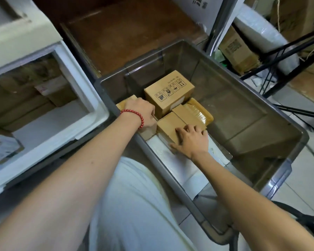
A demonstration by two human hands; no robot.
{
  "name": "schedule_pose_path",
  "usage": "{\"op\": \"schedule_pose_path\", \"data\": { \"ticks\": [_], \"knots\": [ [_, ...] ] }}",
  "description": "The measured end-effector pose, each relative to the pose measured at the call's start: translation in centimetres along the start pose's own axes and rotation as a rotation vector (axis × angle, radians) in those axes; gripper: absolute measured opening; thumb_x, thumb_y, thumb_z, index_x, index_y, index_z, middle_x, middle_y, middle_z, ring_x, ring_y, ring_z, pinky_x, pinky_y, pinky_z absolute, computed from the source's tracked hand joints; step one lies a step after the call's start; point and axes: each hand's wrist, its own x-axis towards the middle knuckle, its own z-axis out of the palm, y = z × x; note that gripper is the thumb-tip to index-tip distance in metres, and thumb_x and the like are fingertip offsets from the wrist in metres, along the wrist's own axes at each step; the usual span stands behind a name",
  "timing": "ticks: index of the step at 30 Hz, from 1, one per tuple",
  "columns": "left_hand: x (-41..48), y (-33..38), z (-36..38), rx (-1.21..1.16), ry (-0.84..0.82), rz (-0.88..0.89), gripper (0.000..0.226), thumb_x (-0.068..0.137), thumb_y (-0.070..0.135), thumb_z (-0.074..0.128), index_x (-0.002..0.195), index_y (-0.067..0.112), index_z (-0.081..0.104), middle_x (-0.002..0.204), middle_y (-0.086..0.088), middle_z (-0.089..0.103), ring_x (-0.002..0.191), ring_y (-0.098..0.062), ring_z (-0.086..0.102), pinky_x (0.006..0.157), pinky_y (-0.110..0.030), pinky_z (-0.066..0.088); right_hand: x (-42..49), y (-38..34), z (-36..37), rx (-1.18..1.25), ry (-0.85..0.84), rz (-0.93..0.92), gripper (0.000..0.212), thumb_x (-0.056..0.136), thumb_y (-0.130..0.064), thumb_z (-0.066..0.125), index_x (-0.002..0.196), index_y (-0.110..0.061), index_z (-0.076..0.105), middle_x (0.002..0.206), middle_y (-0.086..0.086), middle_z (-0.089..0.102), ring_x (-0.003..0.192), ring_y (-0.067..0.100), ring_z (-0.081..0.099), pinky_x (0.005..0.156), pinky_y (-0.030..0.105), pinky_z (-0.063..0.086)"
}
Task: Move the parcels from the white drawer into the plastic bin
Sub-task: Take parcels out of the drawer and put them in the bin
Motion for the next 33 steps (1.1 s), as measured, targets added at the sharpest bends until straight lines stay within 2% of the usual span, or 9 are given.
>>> {"op": "schedule_pose_path", "data": {
  "ticks": [3, 6, 9, 13, 17, 22, 26, 30, 33],
  "knots": [
    [-3.4, -2.1, -1.1, -0.05, 0.159, -0.074, 0.038, 0.093, 0.045, 0.045, 0.124, 0.027, 0.056, 0.117, -0.005, 0.061, 0.114, -0.025, 0.05, 0.094, -0.042, 0.039, -0.2, -1.4, -2.6, 0.027, 0.058, -0.016, 0.067, 0.089, -0.071, 0.03, 0.144, -0.032, 0.038, 0.137, 0.002, 0.05, 0.123, 0.026, 0.043, 0.095, 0.039, 0.034],
    [-7.2, -4.3, -1.4, -0.169, 0.301, -0.173, 0.038, 0.094, 0.046, 0.044, 0.122, 0.025, 0.059, 0.116, -0.005, 0.062, 0.112, -0.025, 0.052, 0.09, -0.042, 0.043, -0.6, -4.0, -5.7, 0.132, 0.101, -0.037, 0.066, 0.092, -0.069, 0.027, 0.143, -0.03, 0.04, 0.139, 0.002, 0.05, 0.127, 0.025, 0.044, 0.101, 0.039, 0.034],
    [-11.8, -5.7, -1.1, -0.199, 0.455, -0.252, 0.033, 0.092, 0.045, 0.048, 0.117, 0.026, 0.06, 0.117, -0.001, 0.062, 0.111, -0.024, 0.053, 0.086, -0.039, 0.044, -1.5, -7.3, -8.8, 0.24, 0.161, -0.104, 0.059, 0.094, -0.064, 0.032, 0.141, -0.03, 0.043, 0.137, 0.003, 0.052, 0.128, 0.025, 0.044, 0.104, 0.041, 0.032],
    [-18.3, -8.4, 0.3, -0.187, 0.442, -0.398, 0.036, 0.091, 0.046, 0.048, 0.121, 0.028, 0.057, 0.122, 0.0, 0.059, 0.114, -0.025, 0.05, 0.086, -0.037, 0.041, -3.3, -12.8, -12.6, 0.248, 0.225, -0.22, 0.06, 0.093, -0.066, 0.032, 0.139, -0.03, 0.046, 0.138, 0.004, 0.052, 0.128, 0.027, 0.045, 0.104, 0.045, 0.033],
    [-25.1, -11.6, 2.6, -0.221, 0.438, -0.58, 0.037, 0.091, 0.047, 0.048, 0.122, 0.027, 0.056, 0.125, -0.001, 0.058, 0.117, -0.026, 0.048, 0.089, -0.04, 0.039, -5.8, -19.9, -14.2, 0.298, 0.209, -0.39, 0.061, 0.09, -0.069, 0.035, 0.136, -0.029, 0.049, 0.14, 0.004, 0.05, 0.13, 0.028, 0.043, 0.105, 0.047, 0.032],
    [-31.5, -15.0, 5.7, -0.246, 0.385, -0.783, 0.039, 0.09, 0.047, 0.049, 0.123, 0.028, 0.055, 0.127, 0.001, 0.058, 0.121, -0.025, 0.046, 0.092, -0.038, 0.038, -9.5, -28.3, -13.8, 0.318, 0.182, -0.509, 0.062, 0.091, -0.065, 0.038, 0.134, -0.024, 0.051, 0.136, 0.006, 0.051, 0.127, 0.028, 0.044, 0.101, 0.042, 0.034],
    [-33.8, -17.1, 8.1, -0.434, 0.307, -0.938, 0.045, 0.09, 0.048, 0.051, 0.129, 0.026, 0.05, 0.131, -0.003, 0.053, 0.121, -0.028, 0.045, 0.091, -0.038, 0.039, -10.5, -32.3, -12.1, 0.351, 0.137, -0.572, 0.058, 0.09, -0.064, 0.041, 0.133, -0.026, 0.052, 0.137, 0.005, 0.049, 0.128, 0.027, 0.043, 0.101, 0.042, 0.035],
    [-32.6, -18.9, 9.1, -0.506, 0.308, -0.927, 0.056, 0.091, 0.046, 0.052, 0.141, 0.025, 0.038, 0.14, -0.005, 0.046, 0.126, -0.029, 0.043, 0.094, -0.041, 0.042, -8.9, -33.0, -9.3, 0.274, 0.065, -0.539, 0.058, 0.09, -0.064, 0.043, 0.135, -0.026, 0.049, 0.138, 0.006, 0.047, 0.128, 0.027, 0.042, 0.102, 0.044, 0.035],
    [-31.1, -20.9, 10.2, -0.501, 0.297, -0.91, 0.061, 0.092, 0.043, 0.052, 0.145, 0.023, 0.031, 0.143, -0.008, 0.041, 0.127, -0.03, 0.043, 0.095, -0.042, 0.044, -6.6, -34.1, -9.0, 0.265, 0.073, -0.579, 0.058, 0.091, -0.062, 0.044, 0.137, -0.026, 0.047, 0.142, 0.007, 0.044, 0.13, 0.027, 0.04, 0.105, 0.044, 0.034]
  ]
}}
